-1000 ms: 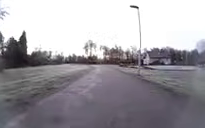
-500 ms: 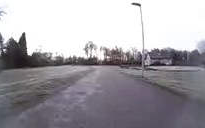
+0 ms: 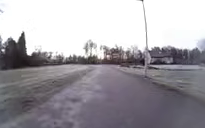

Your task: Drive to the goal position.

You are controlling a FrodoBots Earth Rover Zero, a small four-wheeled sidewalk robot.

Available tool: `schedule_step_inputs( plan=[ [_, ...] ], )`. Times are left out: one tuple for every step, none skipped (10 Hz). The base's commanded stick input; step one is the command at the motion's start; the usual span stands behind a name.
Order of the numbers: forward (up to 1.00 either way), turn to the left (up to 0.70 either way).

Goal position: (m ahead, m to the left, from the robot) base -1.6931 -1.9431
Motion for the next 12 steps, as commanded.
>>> schedule_step_inputs(
  plan=[
    [1.0,0.0],
    [1.0,0.0],
    [1.0,0.0],
    [1.0,0.0],
    [1.0,0.0],
    [1.0,0.0],
    [1.0,0.0],
    [1.0,0.0],
    [1.0,0.0],
    [1.0,0.0],
    [1.0,0.0],
    [1.0,0.0]
  ],
)
